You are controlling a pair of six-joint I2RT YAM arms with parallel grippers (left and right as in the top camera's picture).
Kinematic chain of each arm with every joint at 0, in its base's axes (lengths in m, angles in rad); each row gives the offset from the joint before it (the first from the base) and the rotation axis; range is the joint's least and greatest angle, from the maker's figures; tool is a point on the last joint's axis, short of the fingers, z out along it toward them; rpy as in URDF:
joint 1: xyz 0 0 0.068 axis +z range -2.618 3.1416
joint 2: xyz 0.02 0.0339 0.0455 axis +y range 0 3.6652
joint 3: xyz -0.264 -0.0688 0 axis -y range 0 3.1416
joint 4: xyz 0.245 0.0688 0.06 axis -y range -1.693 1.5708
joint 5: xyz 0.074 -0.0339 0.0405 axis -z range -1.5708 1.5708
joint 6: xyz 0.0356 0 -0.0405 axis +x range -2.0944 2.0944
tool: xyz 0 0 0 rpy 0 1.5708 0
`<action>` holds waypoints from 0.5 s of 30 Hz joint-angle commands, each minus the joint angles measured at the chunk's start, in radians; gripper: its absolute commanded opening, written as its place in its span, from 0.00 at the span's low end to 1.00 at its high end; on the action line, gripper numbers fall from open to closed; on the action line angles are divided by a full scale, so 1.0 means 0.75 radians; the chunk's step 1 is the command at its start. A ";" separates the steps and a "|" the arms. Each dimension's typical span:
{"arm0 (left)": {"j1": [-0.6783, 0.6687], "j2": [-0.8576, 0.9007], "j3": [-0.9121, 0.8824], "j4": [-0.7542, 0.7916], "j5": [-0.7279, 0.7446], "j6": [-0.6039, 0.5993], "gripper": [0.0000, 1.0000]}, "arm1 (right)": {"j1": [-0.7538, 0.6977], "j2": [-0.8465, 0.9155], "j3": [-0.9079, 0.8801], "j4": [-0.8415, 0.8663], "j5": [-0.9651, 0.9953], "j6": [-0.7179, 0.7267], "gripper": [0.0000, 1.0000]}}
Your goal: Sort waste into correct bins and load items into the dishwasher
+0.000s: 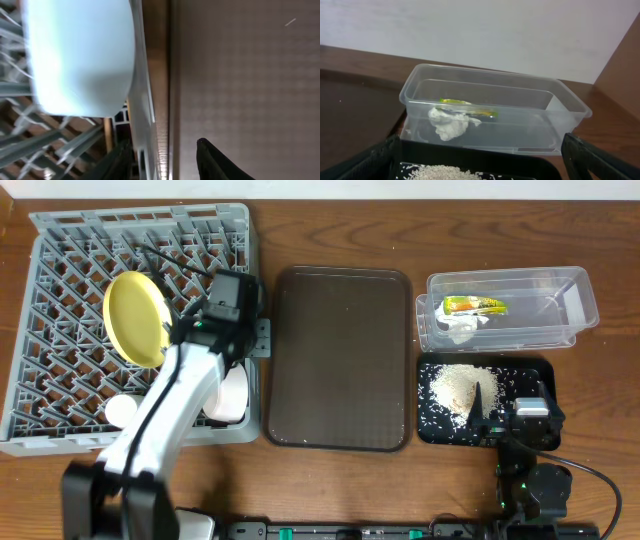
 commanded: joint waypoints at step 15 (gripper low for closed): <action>0.000 0.108 -0.017 -0.134 -0.022 -0.005 0.08 | -0.010 -0.007 -0.004 -0.002 0.004 0.014 0.99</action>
